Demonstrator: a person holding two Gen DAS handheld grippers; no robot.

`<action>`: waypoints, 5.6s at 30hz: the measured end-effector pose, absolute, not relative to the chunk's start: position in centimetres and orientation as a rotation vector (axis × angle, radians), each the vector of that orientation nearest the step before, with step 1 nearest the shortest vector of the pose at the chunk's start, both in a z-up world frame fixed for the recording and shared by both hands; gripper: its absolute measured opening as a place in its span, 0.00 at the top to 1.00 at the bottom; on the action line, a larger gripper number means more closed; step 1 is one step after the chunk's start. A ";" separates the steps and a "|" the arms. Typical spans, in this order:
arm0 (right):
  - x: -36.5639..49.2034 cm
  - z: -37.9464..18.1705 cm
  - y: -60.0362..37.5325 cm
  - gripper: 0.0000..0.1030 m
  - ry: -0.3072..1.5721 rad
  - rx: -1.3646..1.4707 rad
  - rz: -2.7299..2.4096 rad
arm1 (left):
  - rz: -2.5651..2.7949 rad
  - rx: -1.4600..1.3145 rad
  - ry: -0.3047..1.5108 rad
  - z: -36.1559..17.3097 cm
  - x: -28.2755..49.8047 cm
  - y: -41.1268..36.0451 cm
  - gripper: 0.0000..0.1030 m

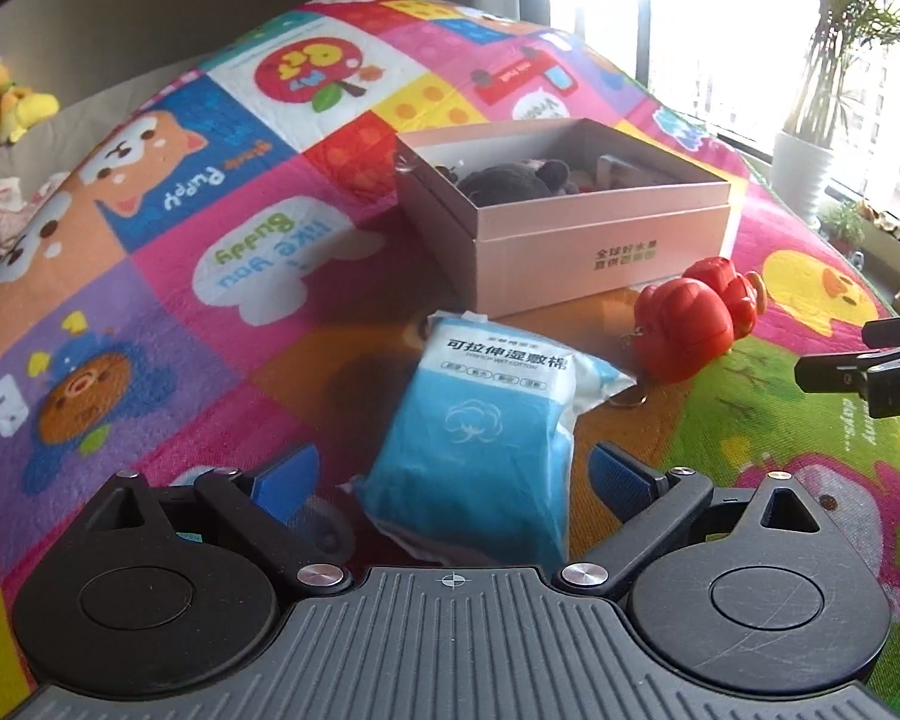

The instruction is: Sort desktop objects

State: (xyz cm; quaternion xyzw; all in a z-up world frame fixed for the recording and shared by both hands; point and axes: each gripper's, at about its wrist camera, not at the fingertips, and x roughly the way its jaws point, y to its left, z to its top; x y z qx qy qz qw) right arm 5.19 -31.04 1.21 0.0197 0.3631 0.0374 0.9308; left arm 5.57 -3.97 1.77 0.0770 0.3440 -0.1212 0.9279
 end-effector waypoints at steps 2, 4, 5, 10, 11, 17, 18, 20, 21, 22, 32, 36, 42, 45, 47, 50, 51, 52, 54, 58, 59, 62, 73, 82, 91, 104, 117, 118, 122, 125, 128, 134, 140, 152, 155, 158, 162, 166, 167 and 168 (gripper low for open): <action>5.2 1.9 -30.3 0.02 0.718 0.054 0.106 | -0.251 0.160 0.705 1.6 5.7 -4.3 0.15; 5.5 2.5 -29.4 0.00 0.694 0.051 0.141 | -0.245 0.169 0.710 1.4 5.7 -4.5 0.24; 5.8 2.9 -28.9 0.00 0.684 0.047 0.159 | -0.245 0.171 0.709 1.4 5.7 -4.5 0.27; 8.5 2.8 -25.9 0.00 0.699 0.051 0.205 | -0.252 0.162 0.715 1.7 5.2 -4.0 0.32; 9.2 2.5 -25.3 0.00 0.717 0.053 0.222 | -0.253 0.160 0.719 1.7 5.0 -3.9 0.32; 11.8 0.9 -23.3 0.00 0.767 0.025 0.213 | -0.305 0.152 0.748 2.0 2.8 -3.1 0.33; 12.0 0.8 -23.4 0.00 0.778 0.038 0.212 | -0.337 0.159 0.755 2.1 2.3 -3.1 0.33; 12.0 0.8 -24.0 0.02 0.789 0.059 0.223 | -0.394 0.184 0.759 2.2 1.0 -3.0 0.31; 11.8 0.9 -24.1 0.02 0.793 0.056 0.228 | -0.409 0.195 0.757 2.2 0.5 -3.1 0.29; 11.5 1.0 -24.4 0.02 0.792 0.048 0.234 | -0.417 0.202 0.754 2.2 0.2 -3.1 0.27; 5.1 6.5 -29.2 0.02 0.721 0.052 0.315 | -0.408 0.233 0.722 2.9 1.2 -4.9 0.43; 2.9 10.5 -32.5 0.03 0.604 0.101 0.274 | -0.452 0.230 0.666 5.9 3.1 -6.2 0.45; 0.4 14.1 -35.4 0.03 0.423 0.142 0.219 | -0.448 0.240 0.495 11.7 9.8 -10.6 0.45; 0.7 13.9 -35.9 0.03 0.420 0.158 0.211 | -0.417 0.193 0.501 11.8 14.5 -13.2 0.45; 1.3 13.2 -36.0 0.03 0.451 0.167 0.214 | -0.387 0.175 0.503 10.9 17.4 -15.0 0.44; 2.0 12.0 -35.9 0.03 0.493 0.163 0.212 | -0.371 0.125 0.553 9.1 20.5 -16.6 0.43; 2.2 11.6 -35.9 0.03 0.506 0.166 0.213 | -0.376 0.110 0.577 8.5 21.1 -16.9 0.41; 2.5 11.2 -35.9 0.03 0.521 0.170 0.213 | -0.388 0.094 0.608 7.7 21.6 -17.0 0.39; 2.7 10.5 -35.9 0.03 0.541 0.173 0.210 | -0.398 0.074 0.635 6.7 21.3 -16.7 0.33; 3.2 9.9 -36.2 0.03 0.564 0.184 0.207 | -0.409 0.042 0.578 6.9 17.2 -13.6 0.23; 3.5 9.8 -36.2 0.03 0.572 0.190 0.207 | -0.402 0.044 0.555 7.0 16.0 -12.8 0.19; 4.9 10.0 -35.7 0.03 0.590 0.198 0.223 | -0.364 0.073 0.498 7.0 12.9 -10.2 0.12; 19.8 13.8 -25.1 0.03 0.508 -0.056 0.274 | -0.335 0.003 0.552 3.5 10.2 -5.4 0.08; 28.3 9.4 -19.5 0.03 0.733 -0.106 0.339 | -0.320 -0.117 0.539 2.0 11.2 -3.1 0.07; 27.4 10.1 -20.2 0.03 0.684 -0.225 0.286 | -0.352 -0.171 0.545 1.6 11.2 -2.5 0.06; 28.9 9.7 -20.8 0.00 0.779 -0.110 0.297 | -0.350 -0.210 0.546 1.5 11.0 -1.8 0.03; 24.8 5.8 -23.1 0.44 0.870 -0.444 0.198 | -0.345 -0.215 0.551 1.4 11.1 -2.0 0.03; 24.8 6.5 -23.2 0.43 0.873 -0.405 0.214 | -0.345 -0.213 0.554 1.4 11.1 -2.0 0.03; 25.3 10.1 -22.1 0.30 0.790 -0.237 0.302 | -0.345 -0.212 0.558 1.3 11.2 -2.0 0.03; 27.5 10.6 -20.7 0.30 0.838 -0.079 0.360 | -0.345 -0.213 0.558 1.3 11.2 -2.0 0.03; 29.7 9.2 -19.4 0.30 0.915 0.016 0.372 | -0.346 -0.218 0.557 1.2 11.2 -1.9 0.03; 32.8 5.3 -19.0 0.21 1.031 0.120 0.301 | -0.341 -0.237 0.565 1.2 11.2 -1.6 0.03; 32.9 5.3 -18.2 0.24 1.005 0.017 0.351 | -0.347 -0.221 0.573 1.1 11.1 -1.9 0.03; 28.6 12.5 -19.4 0.24 0.743 -0.060 0.310 | -0.358 -0.215 0.586 0.8 11.1 -2.2 0.02; 27.5 14.5 -19.6 0.24 0.641 -0.119 0.285 | -0.358 -0.213 0.588 0.8 11.1 -2.2 0.02; 27.3 15.0 -20.1 0.24 0.636 -0.093 0.310 | -0.358 -0.208 0.592 0.7 11.1 -2.3 0.02; 28.2 13.7 -20.5 0.21 0.695 -0.025 0.339 | -0.351 -0.206 0.593 0.6 11.1 -2.3 0.02; 27.9 12.4 -21.8 0.24 0.720 -0.016 0.301 | -0.349 -0.214 0.595 0.6 11.2 -2.1 0.02; 27.6 12.1 -22.4 0.30 0.733 -0.014 0.293 | -0.352 -0.215 0.593 0.6 11.1 -2.1 0.02; 27.3 11.7 -23.0 0.39 0.749 -0.007 0.280 | -0.354 -0.216 0.590 0.6 11.1 -2.1 0.02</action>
